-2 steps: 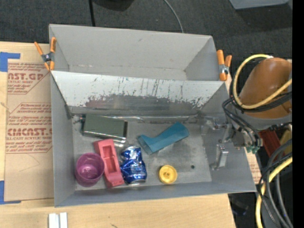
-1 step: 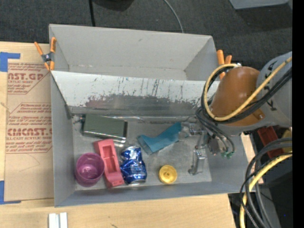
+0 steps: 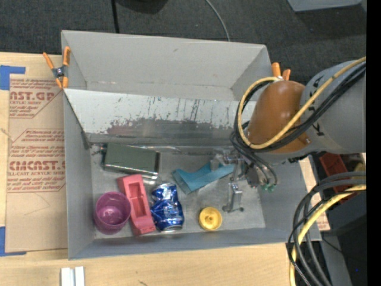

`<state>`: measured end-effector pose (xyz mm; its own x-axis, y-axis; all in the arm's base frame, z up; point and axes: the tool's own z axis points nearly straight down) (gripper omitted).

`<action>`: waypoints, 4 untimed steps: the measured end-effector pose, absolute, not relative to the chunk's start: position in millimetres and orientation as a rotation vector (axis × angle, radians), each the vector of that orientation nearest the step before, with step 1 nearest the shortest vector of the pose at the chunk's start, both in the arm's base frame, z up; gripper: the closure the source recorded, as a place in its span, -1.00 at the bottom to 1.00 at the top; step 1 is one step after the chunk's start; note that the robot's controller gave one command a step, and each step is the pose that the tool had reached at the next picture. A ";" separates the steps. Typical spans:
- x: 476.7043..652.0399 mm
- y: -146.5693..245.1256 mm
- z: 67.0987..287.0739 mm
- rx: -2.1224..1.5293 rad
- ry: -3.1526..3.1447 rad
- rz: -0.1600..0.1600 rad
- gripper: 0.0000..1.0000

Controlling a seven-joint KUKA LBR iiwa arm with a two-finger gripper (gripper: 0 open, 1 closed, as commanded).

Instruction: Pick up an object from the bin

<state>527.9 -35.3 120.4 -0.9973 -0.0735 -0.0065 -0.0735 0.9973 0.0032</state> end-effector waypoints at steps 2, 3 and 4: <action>578.3 -5.8 106.7 -0.366 3.112 0.002 -1.00; 577.5 4.0 87.3 0.058 3.135 -0.001 -1.00; 579.7 10.8 77.4 0.237 3.128 0.000 -1.00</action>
Offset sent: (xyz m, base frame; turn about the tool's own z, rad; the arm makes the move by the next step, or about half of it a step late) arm 0.0601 0.0451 -0.0226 -0.0650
